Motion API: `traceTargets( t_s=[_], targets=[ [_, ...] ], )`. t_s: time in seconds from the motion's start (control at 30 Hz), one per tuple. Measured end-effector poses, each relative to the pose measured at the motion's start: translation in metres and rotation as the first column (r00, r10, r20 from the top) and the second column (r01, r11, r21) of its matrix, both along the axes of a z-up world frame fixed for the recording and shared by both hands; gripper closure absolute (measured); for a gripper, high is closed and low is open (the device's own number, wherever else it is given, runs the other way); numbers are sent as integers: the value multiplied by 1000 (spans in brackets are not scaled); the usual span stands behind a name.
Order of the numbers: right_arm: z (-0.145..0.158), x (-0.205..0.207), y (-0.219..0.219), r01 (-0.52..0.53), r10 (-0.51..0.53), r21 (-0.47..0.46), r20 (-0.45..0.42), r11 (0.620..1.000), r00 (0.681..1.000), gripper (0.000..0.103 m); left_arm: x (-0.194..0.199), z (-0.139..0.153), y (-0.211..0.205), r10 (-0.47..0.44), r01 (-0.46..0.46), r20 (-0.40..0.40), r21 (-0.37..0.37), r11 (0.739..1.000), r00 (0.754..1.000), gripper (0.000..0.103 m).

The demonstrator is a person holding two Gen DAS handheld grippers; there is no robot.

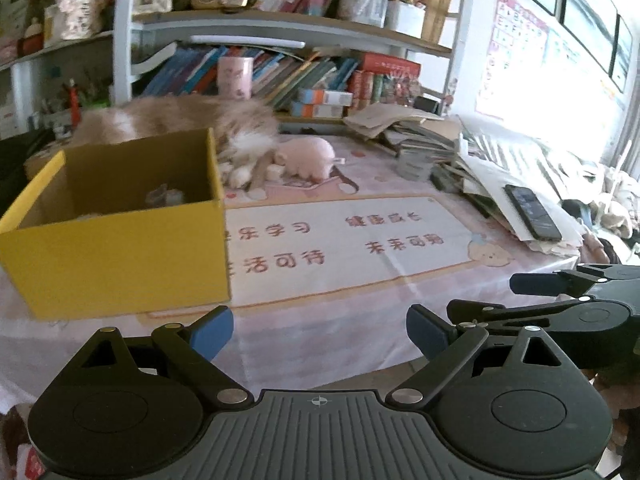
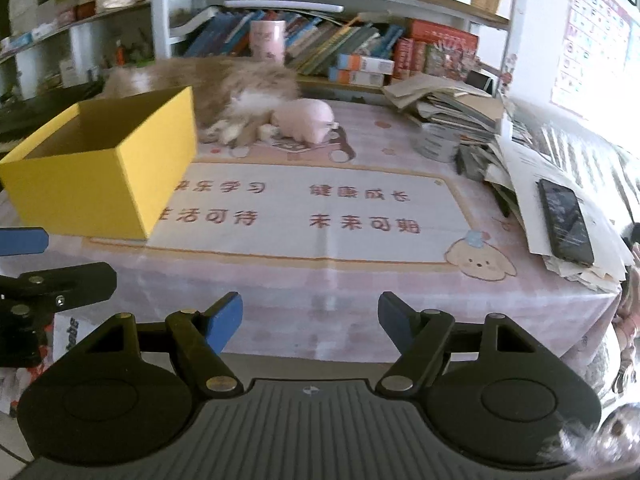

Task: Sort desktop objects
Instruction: 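Withdraw both open tools up and away from the yellow box, then move the right tool toward the pink plush pig beside the cat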

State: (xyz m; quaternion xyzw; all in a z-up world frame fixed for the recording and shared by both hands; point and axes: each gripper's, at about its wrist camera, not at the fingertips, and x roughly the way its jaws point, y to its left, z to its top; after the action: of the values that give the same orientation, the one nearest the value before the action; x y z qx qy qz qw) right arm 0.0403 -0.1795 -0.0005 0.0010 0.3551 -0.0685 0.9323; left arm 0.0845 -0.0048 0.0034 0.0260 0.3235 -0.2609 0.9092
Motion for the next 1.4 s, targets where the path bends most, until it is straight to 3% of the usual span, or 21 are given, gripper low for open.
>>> traceTargets(
  t_s=[0.3, 0.47, 0.97, 1.23, 1.4],
  targets=[
    [-5, 21, -32, 41, -41, 13, -8, 999, 999, 30, 18, -5, -37, -85, 84, 10, 36, 996, 996, 8],
    [-8, 43, -51, 23, -23, 13, -15, 1000, 1000, 30, 34, -9, -58, -75, 75, -7, 37, 996, 997, 8],
    [-6, 143, -125, -166, 167, 33, -29, 986, 985, 29, 93, -10, -126, 113, -111, -63, 36, 993, 992, 8],
    [-10, 194, -154, -284, 284, 21, -7, 959, 959, 28, 114, -14, -143, 265, -261, -77, 58, 964, 961, 8],
    [-14, 250, -158, -399, 399, 0, 12, 917, 917, 28, 120, -10, -144, 336, -330, -73, 80, 941, 939, 8]
  ],
)
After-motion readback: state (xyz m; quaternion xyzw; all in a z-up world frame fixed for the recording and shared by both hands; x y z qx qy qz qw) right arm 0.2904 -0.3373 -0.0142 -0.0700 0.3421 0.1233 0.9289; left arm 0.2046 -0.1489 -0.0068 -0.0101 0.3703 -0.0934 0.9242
